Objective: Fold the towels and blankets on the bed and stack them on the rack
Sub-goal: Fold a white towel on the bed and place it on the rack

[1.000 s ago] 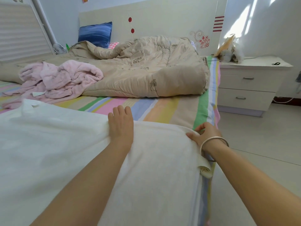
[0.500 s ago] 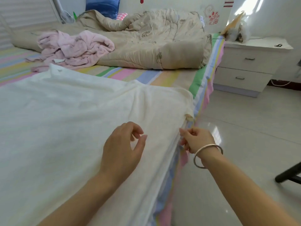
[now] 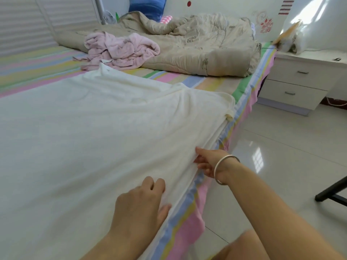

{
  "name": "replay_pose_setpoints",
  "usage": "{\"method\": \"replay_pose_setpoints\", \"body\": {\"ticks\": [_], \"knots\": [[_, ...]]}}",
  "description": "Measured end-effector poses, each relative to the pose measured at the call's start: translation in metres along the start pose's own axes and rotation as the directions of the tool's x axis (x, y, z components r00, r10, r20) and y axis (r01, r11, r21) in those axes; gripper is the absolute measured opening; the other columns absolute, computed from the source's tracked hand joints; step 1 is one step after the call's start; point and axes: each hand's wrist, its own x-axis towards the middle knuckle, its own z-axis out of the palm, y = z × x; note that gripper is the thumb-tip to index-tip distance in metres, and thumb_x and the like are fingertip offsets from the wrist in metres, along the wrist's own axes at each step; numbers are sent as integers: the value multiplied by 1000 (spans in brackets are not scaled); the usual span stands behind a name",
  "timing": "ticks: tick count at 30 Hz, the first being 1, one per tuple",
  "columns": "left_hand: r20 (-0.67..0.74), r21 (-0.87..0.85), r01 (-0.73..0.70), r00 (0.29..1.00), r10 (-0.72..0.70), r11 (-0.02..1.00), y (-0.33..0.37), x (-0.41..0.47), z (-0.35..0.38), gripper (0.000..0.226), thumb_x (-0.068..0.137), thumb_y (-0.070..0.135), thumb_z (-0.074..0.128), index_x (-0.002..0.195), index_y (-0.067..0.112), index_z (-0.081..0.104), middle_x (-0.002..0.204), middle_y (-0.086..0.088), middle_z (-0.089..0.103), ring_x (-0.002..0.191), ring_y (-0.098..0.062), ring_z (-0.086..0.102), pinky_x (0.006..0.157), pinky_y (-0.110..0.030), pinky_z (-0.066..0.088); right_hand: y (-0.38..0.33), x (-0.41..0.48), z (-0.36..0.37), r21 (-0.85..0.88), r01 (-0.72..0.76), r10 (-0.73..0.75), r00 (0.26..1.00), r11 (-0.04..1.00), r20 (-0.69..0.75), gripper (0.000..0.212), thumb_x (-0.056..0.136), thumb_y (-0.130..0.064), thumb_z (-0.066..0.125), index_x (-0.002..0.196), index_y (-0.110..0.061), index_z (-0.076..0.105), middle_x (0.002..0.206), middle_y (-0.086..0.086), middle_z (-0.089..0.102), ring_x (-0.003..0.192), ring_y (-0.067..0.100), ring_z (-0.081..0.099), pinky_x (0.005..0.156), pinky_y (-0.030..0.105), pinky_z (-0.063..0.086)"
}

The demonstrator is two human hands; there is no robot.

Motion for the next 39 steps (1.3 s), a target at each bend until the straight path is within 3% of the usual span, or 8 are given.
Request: {"method": "replay_pose_setpoints", "body": {"ticks": [4, 11, 17, 22, 25, 30, 35, 39], "knots": [[35, 109, 94, 995, -98, 990, 10, -5, -6, 23, 98, 45, 42, 115, 29, 37, 106, 7, 44, 88, -18, 59, 54, -30, 29, 7, -5, -2, -40, 49, -50, 998, 998, -25, 24, 96, -21, 58, 79, -5, 56, 66, 8, 57, 31, 5, 48, 31, 13, 31], [145, 100, 82, 985, -96, 992, 29, -14, -9, 26, 91, 24, 48, 114, 25, 34, 98, 3, 28, 95, -21, 53, 63, -32, 34, 35, 3, -14, 8, 42, -41, 990, 999, -136, 23, 92, -24, 65, 85, -4, 59, 67, 8, 57, 36, 8, 49, 35, 18, 41], [206, 186, 154, 960, -192, 970, 18, -27, -8, 67, 84, 22, 62, 135, 22, 20, 118, -4, 30, 96, -21, 48, 62, -31, 31, 35, -31, 1, 7, 73, -73, 996, 997, -58, 28, 94, -27, 62, 89, 0, 61, 69, 9, 65, 37, 7, 57, 39, 18, 48], [196, -47, 82, 978, -72, 996, -1, -57, -18, 70, 80, 12, 55, 139, 26, 20, 117, 2, 30, 102, -17, 45, 68, -27, 39, 48, -85, 22, -85, 42, -30, 989, 995, 145, 31, 93, -31, 62, 90, 0, 66, 71, 6, 73, 47, 8, 63, 48, 20, 54], [130, -188, 76, 990, -52, 979, -14, -80, -30, 56, 80, 19, 53, 130, 31, 32, 110, 11, 33, 99, -9, 45, 72, -22, 42, 63, -112, 40, -150, 11, 31, 960, 989, 278, 32, 92, -32, 62, 99, -2, 67, 83, 7, 76, 58, 10, 68, 53, 22, 54], [139, -4, 113, 984, -111, 994, -25, -123, -41, 17, 85, 39, 48, 93, 29, 37, 92, 10, 44, 84, -13, 44, 62, -28, 36, 85, -138, 63, -292, 16, 104, 913, 956, 394, 25, 90, -33, 65, 87, -8, 66, 86, 4, 76, 69, 12, 71, 58, 23, 55], [3, -46, 93, 996, -93, 995, -28, -152, -30, 35, 71, 27, 66, 99, 27, 45, 94, 6, 46, 68, -14, 47, 45, -24, 37, 102, -143, 68, -334, 69, 49, 942, 940, 332, 34, 90, -27, 66, 64, -9, 56, 49, 0, 57, 38, 11, 44, 43, 21, 38], [-103, 6, -67, 992, 67, 998, -26, -170, -21, 44, 45, 16, 76, 72, 23, 43, 67, 5, 44, 54, -16, 43, 36, -24, 20, 116, -139, 63, -396, 92, 25, 960, 913, 280, 43, 92, -29, 63, 57, -9, 49, 46, 4, 44, 37, 13, 37, 42, 22, 33]]}}
